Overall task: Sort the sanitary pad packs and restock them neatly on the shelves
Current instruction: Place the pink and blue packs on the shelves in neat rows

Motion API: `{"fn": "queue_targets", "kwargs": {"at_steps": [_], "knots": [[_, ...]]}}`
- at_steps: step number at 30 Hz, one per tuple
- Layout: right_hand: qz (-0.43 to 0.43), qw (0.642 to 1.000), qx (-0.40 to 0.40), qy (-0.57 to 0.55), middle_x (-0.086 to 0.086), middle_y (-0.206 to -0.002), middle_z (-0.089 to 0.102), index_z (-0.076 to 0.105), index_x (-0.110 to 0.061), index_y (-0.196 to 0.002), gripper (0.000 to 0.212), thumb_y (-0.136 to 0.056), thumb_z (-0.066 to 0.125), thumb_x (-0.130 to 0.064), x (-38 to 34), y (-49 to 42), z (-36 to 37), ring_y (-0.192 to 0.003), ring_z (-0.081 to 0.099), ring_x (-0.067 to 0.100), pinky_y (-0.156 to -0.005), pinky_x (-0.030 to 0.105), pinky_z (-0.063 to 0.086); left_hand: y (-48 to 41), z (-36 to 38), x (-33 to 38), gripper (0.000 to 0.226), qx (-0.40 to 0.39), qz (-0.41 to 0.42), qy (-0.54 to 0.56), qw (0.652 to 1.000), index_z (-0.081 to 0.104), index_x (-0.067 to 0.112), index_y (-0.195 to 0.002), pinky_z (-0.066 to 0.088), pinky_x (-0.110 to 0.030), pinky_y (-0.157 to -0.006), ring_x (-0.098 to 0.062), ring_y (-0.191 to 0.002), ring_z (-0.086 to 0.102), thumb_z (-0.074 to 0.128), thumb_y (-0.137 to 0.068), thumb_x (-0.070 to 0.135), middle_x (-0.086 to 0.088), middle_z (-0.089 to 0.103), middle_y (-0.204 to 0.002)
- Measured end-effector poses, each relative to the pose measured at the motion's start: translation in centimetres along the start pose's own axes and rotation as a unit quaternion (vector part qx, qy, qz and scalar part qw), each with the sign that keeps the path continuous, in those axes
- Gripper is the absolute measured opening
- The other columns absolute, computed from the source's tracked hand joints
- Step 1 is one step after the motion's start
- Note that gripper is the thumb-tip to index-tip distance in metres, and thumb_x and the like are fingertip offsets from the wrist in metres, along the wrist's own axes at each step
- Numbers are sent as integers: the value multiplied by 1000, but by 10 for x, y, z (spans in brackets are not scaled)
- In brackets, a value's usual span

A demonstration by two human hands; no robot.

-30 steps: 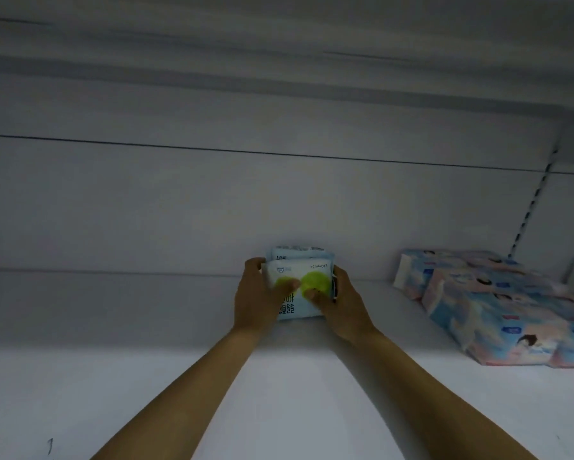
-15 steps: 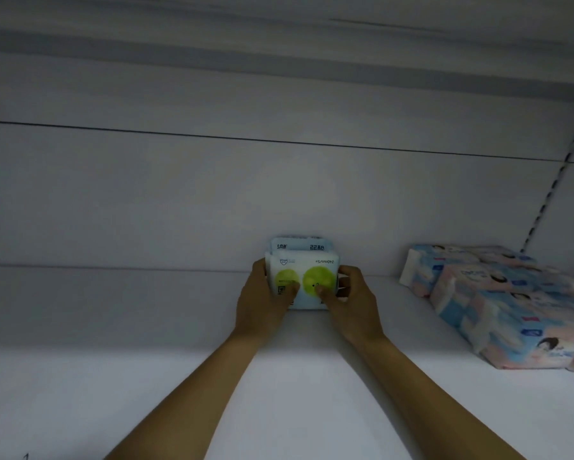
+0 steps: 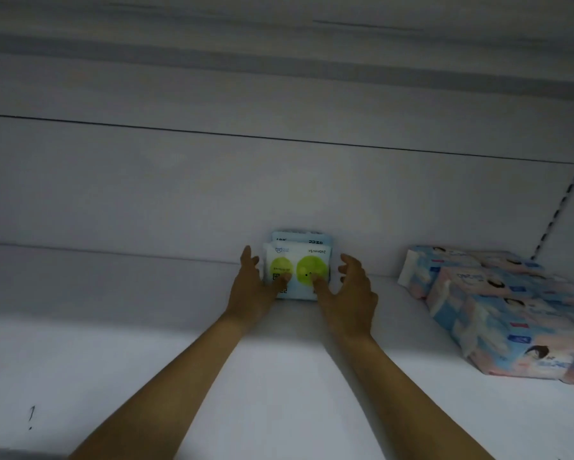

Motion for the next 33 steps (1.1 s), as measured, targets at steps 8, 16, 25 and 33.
{"fn": "queue_targets", "kwargs": {"at_steps": [8, 16, 25, 33], "knots": [[-176, 981, 21, -82, 6, -122, 59, 53, -15, -129, 51, -86, 56, -43, -60, 30, -21, -112, 53, 27, -97, 38, 34, 81, -51, 32, 89, 133, 130, -228, 956, 14, 17, -152, 15, -17, -110, -15, -143, 22, 69, -86, 36, 3, 24, -157], [-375, 884, -231, -155, 6, -142, 49, 42, -13, -141, 57, -90, 55, -35, -121, 142, -19, -129, 44, 22, -106, 39, 39, 224, -115, 32, 78, 247, 73, -393, 883, 25, 15, -150, 26, -46, -116, -23, -145, 24, 52, -85, 50, -4, 27, -157], [-446, 757, -444, -174, 2, -149, 40, 34, -17, -147, 63, -92, 58, -37, -143, 320, -11, -135, 37, 19, -106, 34, 37, 427, -168, -10, 82, 320, -134, -482, 804, 18, 17, -152, 16, -36, -117, -15, -147, 11, 64, -88, 40, 3, 16, -159], [-447, 680, -570, -114, 2, -147, 41, 33, -16, -147, 63, -93, 58, -37, -108, 430, 22, -133, 40, 20, -106, 34, 37, 555, -189, -98, 81, 306, -312, -409, 801, 5, 22, -153, 18, -43, -119, -14, -148, 0, 57, -94, 37, 7, 1, -161]]}}
Point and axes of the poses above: each hand's wrist, its own y-axis away from the middle knuckle, its own z-axis out of the palm, x = y × z, the point moved 3 cm from there along -y, towards the middle knuckle
